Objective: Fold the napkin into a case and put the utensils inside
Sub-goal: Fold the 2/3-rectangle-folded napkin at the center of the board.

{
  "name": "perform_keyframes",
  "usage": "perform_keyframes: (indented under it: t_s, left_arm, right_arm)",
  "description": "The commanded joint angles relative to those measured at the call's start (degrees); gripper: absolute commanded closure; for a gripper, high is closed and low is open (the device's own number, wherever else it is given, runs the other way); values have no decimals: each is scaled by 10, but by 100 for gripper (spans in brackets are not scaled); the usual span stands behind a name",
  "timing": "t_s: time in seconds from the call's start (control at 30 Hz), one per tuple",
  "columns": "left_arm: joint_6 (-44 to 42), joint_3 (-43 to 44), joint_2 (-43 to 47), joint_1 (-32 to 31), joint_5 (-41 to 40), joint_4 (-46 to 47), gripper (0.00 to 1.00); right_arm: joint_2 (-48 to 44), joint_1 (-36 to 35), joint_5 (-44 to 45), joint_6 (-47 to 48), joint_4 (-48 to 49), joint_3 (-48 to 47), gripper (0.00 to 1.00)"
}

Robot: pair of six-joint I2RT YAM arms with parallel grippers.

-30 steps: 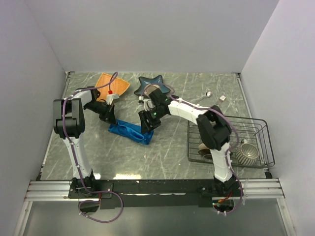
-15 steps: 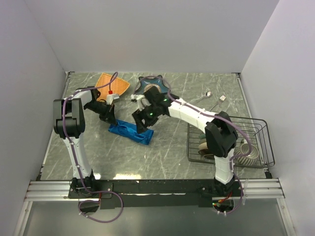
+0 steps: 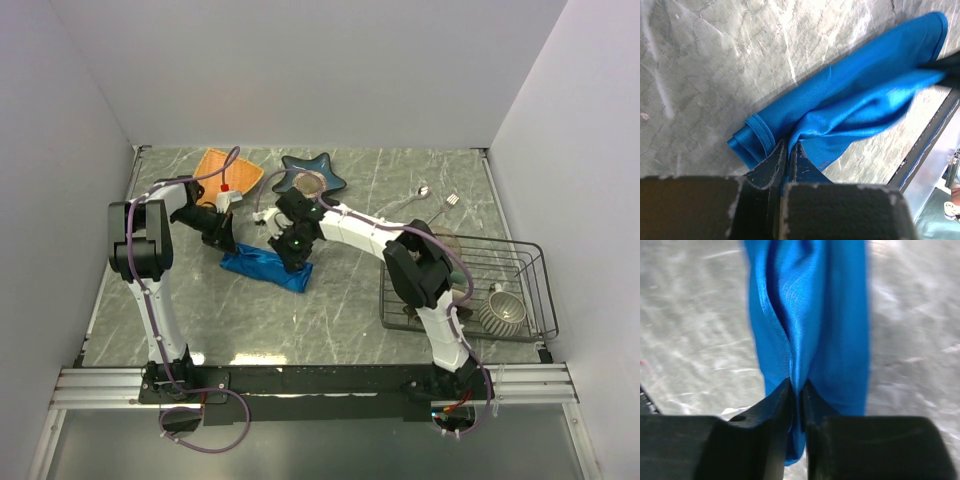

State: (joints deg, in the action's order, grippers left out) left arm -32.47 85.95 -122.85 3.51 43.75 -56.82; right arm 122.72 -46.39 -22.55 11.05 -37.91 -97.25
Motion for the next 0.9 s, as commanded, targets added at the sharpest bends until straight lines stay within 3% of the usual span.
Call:
perform_keyframes:
  t_s: [0.0, 0.47, 0.87]
  left_arm:
    - [-35, -15, -18, -3, -72, 22, 99]
    - [-61, -35, -6, -18, -88, 10, 99]
    - [-97, -122, 83, -47, -65, -6, 99]
  right_arm:
    - [4, 30, 6, 16, 3, -35, 82]
    - [136, 41, -41, 35, -88, -79, 84]
    - [68, 46, -220, 6, -143, 20, 99]
